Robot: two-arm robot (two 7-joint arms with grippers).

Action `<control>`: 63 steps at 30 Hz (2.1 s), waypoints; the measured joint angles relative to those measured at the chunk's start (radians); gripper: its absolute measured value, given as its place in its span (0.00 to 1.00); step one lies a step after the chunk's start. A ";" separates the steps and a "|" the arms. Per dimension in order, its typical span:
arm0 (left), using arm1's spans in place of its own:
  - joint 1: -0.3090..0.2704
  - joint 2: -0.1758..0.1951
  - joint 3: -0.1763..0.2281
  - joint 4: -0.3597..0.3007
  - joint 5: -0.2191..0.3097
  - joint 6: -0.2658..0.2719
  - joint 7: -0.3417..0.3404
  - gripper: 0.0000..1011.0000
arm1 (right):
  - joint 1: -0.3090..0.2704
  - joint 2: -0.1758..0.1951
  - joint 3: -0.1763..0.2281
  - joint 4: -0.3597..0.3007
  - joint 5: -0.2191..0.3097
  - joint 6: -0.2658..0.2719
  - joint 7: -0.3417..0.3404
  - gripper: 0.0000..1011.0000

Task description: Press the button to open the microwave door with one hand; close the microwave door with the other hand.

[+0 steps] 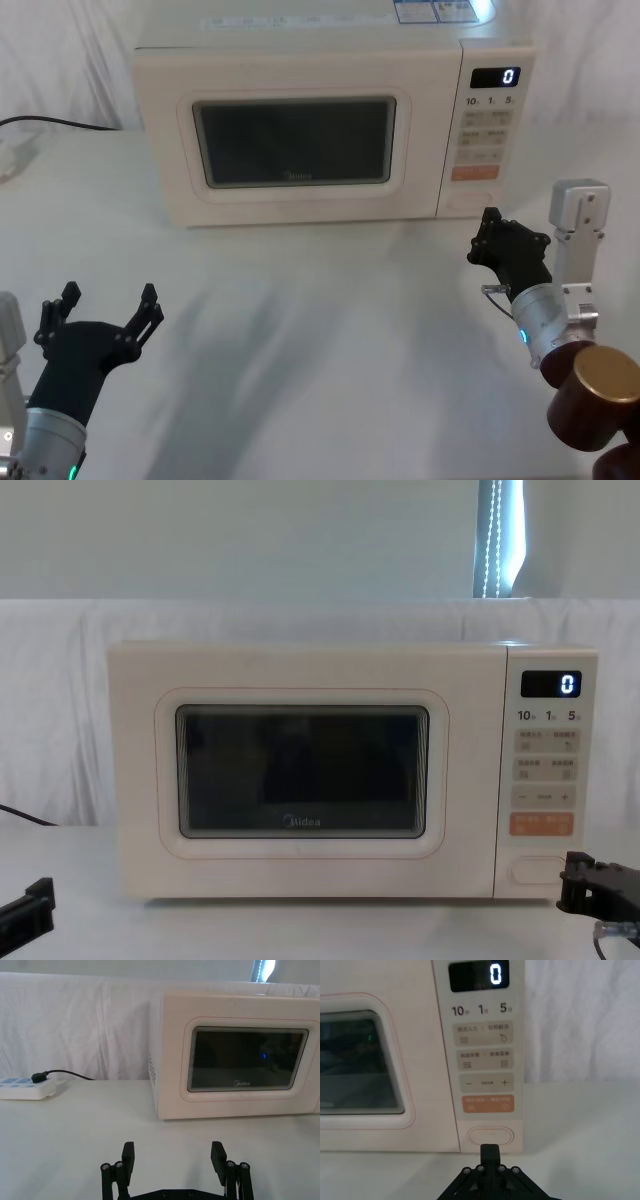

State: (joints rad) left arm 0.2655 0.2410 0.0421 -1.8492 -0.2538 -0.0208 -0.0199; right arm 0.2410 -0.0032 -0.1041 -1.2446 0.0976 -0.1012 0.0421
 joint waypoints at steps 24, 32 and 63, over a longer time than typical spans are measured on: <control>0.000 0.000 0.000 0.000 0.000 0.000 0.000 0.99 | 0.163 -0.045 0.026 0.250 -0.048 -0.051 -0.022 0.00; 0.000 0.000 0.000 0.000 0.000 0.000 0.000 0.99 | 0.196 -0.052 0.032 0.309 -0.060 -0.067 -0.023 0.00; 0.000 0.000 0.000 0.000 0.000 0.000 0.000 0.99 | 0.306 -0.061 0.055 0.490 -0.082 -0.130 -0.016 0.00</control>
State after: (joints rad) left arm 0.2655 0.2409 0.0421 -1.8492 -0.2538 -0.0207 -0.0199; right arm 0.5475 -0.0646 -0.0487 -0.7549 0.0156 -0.2309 0.0257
